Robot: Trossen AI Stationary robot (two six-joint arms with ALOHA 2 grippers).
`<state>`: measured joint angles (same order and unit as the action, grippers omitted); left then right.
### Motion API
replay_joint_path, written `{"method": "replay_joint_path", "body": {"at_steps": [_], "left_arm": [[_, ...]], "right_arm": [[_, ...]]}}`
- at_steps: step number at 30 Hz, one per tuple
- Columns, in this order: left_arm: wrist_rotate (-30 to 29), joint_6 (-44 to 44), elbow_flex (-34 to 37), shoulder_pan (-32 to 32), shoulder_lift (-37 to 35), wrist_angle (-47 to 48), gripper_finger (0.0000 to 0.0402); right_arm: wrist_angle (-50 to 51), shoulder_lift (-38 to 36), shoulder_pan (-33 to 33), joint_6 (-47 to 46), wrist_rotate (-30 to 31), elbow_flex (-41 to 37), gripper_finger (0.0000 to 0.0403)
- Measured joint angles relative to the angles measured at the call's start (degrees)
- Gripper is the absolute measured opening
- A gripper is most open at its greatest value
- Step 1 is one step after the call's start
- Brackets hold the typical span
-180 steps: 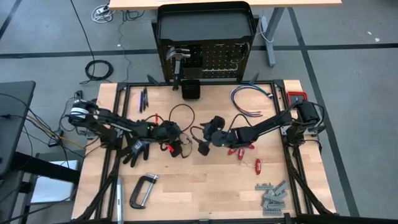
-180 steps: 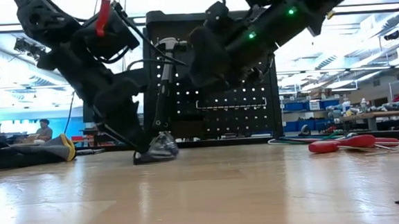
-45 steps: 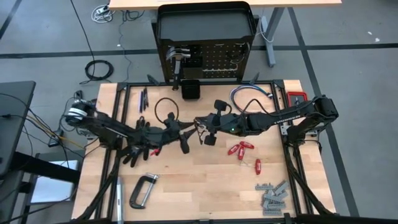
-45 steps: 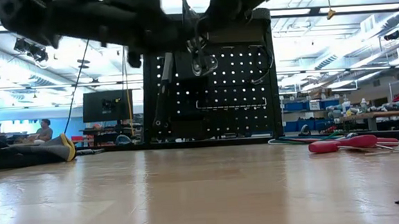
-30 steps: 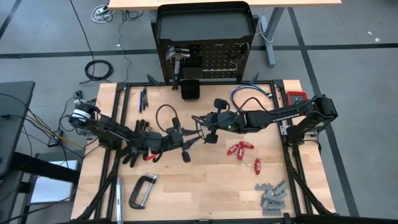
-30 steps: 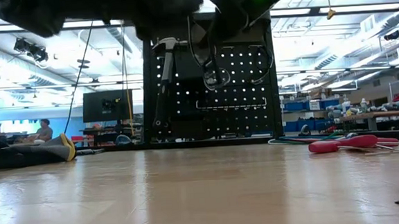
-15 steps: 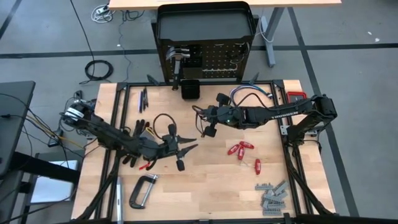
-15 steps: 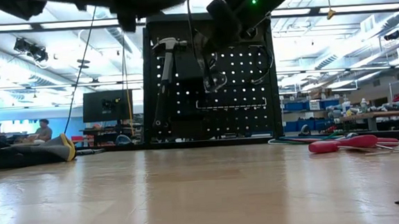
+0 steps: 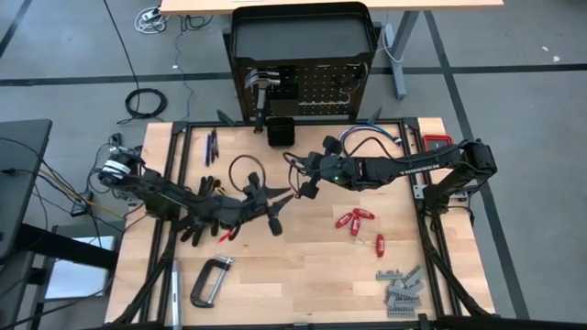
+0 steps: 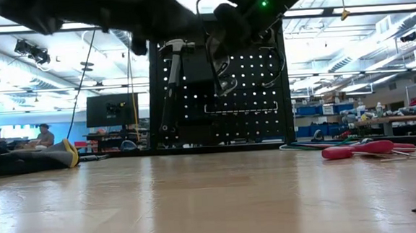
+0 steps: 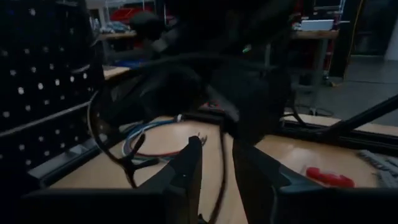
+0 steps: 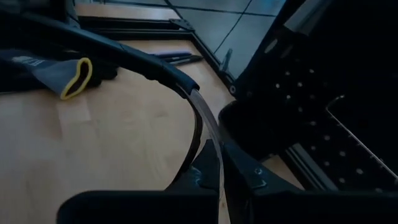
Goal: Hang tools onto peg board
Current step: Hang the safety goggles on the peg board
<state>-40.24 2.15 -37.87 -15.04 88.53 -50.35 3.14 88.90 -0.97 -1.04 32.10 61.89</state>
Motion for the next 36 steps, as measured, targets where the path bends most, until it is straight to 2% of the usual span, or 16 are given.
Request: {"method": "replay_joint_path", "body": {"at_steps": [5, 11, 13, 16, 18, 23, 28, 30, 33, 36], "left_arm": [[9.0, 4.1, 0.0, 4.2, 0.9, 0.1, 0.0095], [3.8, 0.6, 0.0, 7.0, 1.9, 2.6, 0.0095], [4.5, 0.8, 0.1, 7.8, 1.6, 4.3, 0.0095], [15.0, -0.4, 0.2, 5.7, -0.8, 2.1, 0.0095], [17.7, -1.7, -0.1, 3.2, -1.7, -0.9, 0.0095], [11.0, -1.6, 0.0, 1.6, 1.4, -0.7, 0.0095], [9.1, -1.4, -1.3, 3.5, 7.9, -3.1, 0.0095], [6.5, -2.2, -2.1, 4.6, 9.6, -3.2, 0.0095], [3.3, -3.3, -3.0, 6.2, 10.6, -3.1, 0.0095], [4.0, -3.3, -3.0, 7.2, 9.2, 0.8, 0.0095]], "right_arm": [[2.5, 0.0, 0.0, -0.8, 2.9, 0.0, 0.0013], [4.4, 0.0, 0.8, -1.6, 3.3, 0.0, 0.0014], [5.4, 0.0, 1.0, -1.7, 4.4, 0.0, 0.0014], [7.6, -0.3, 0.5, -3.0, 5.7, 0.0, 0.0014], [8.2, -0.5, -0.1, -4.2, 5.9, 0.0, 0.0014], [8.1, -0.6, -0.5, -5.1, 5.6, 0.0, 0.0014], [8.0, -1.3, 1.7, -6.7, 3.2, 0.1, 0.0014], [8.4, -1.7, 2.5, -7.5, 1.3, 0.0, 0.0014], [8.1, -2.8, 3.4, -9.2, -0.9, 0.0, 0.0014], [8.8, -3.4, 4.5, -9.9, -0.8, 0.0, 0.0014]]}}
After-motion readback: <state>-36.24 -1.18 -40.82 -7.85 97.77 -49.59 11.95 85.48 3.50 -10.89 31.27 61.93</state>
